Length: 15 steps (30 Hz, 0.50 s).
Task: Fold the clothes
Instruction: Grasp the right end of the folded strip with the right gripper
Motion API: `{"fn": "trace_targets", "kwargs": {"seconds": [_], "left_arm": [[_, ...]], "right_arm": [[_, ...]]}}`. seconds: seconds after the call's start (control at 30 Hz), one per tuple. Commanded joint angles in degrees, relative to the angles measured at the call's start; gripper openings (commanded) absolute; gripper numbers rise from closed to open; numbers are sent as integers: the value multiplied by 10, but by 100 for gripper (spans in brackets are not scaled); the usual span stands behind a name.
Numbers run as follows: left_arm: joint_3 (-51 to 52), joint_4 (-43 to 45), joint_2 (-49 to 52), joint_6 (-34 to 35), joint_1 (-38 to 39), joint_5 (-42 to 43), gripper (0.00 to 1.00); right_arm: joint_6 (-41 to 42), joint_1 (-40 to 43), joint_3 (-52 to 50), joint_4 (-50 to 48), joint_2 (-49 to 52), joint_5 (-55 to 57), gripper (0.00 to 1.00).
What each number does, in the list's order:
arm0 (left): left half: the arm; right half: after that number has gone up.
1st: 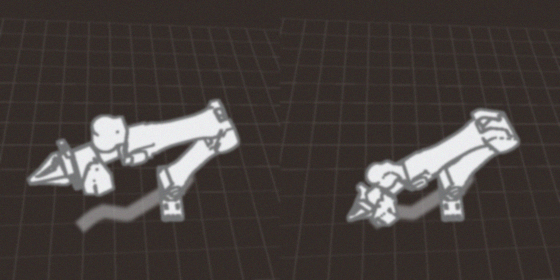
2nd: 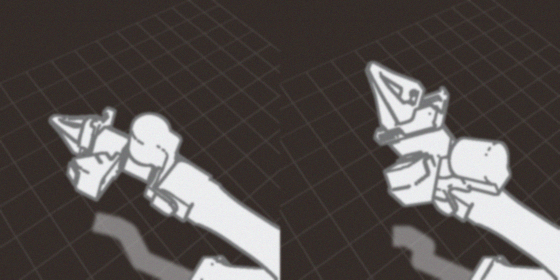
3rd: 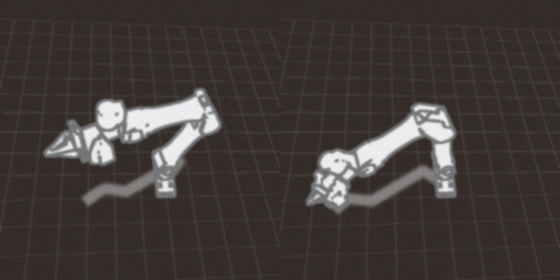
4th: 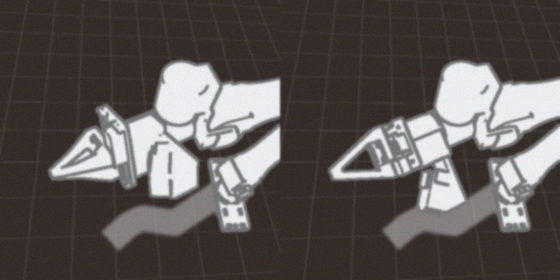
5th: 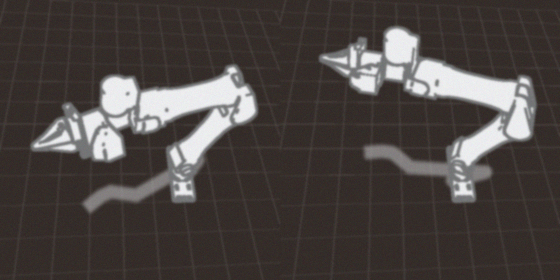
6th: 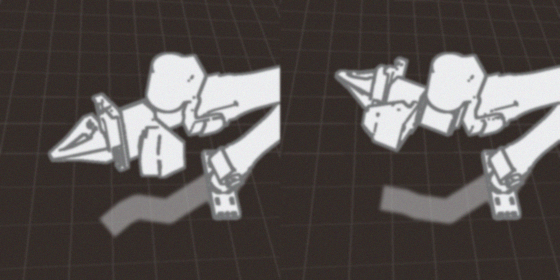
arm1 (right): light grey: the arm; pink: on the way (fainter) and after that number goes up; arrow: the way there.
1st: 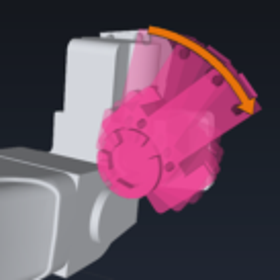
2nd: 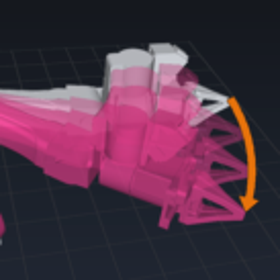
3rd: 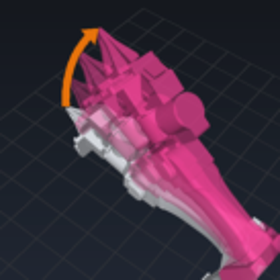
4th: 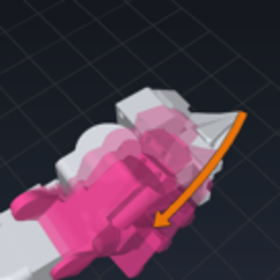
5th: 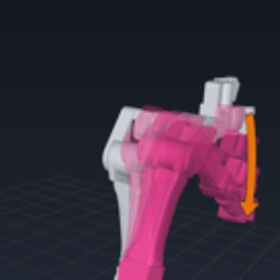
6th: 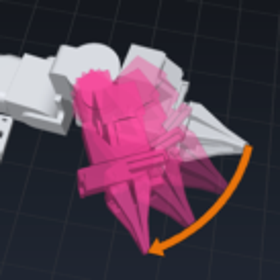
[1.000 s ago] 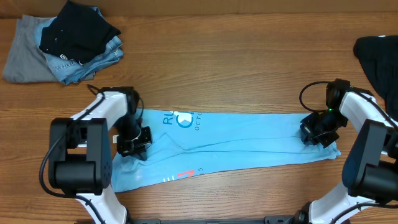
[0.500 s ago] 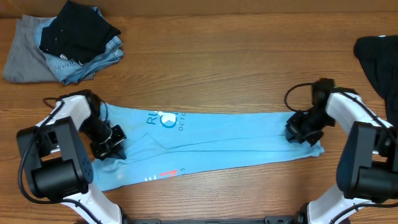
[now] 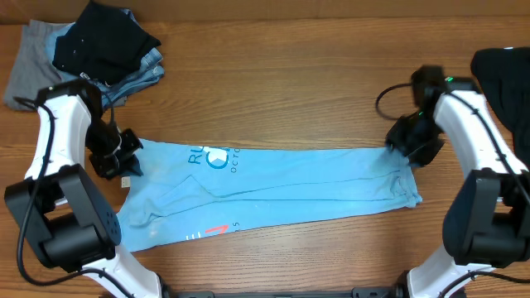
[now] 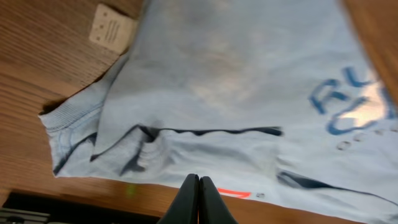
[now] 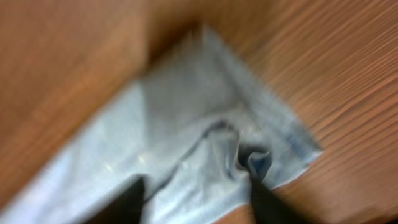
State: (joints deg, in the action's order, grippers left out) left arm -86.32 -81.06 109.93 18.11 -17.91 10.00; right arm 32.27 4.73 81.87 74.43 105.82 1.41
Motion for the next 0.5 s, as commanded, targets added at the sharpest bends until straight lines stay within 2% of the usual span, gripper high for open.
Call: {"fn": "trace_targets", "kwargs": {"seconds": [0.0, 0.1, 0.13, 0.17, 0.2, 0.23, 0.27, 0.37, 0.47], "left_arm": [[-36, -11, -52, 5, 22, 54, 5], [-36, -10, -70, -17, 47, 109, 15], [-36, -9, -70, -21, 56, 115, 25], [-36, -8, -70, -21, 66, 117, 41], [-34, -4, -69, -21, 78, 116, 62], [-32, 1, -68, -24, 89, 117, 96], [-28, 8, -68, -26, 102, 116, 100], [-25, 26, -67, -27, 135, 114, 100], [-25, 43, -65, -27, 162, 113, 100]], "right_arm": [[-2, 40, 29, -5, -6, 36, 100], [-3, 84, 14, -23, -3, 37, 100], [-7, 95, 7, -30, -3, 36, 100], [-11, 104, 0, -36, -3, 33, 100], [-17, 116, -10, -42, -3, 25, 100], [-32, 125, -21, -50, -3, 8, 100], [-59, 134, -35, -62, -3, -23, 100], [-146, 144, -75, -97, -3, -124, 100], [-162, 142, -116, -124, -3, -153, 100]]}}
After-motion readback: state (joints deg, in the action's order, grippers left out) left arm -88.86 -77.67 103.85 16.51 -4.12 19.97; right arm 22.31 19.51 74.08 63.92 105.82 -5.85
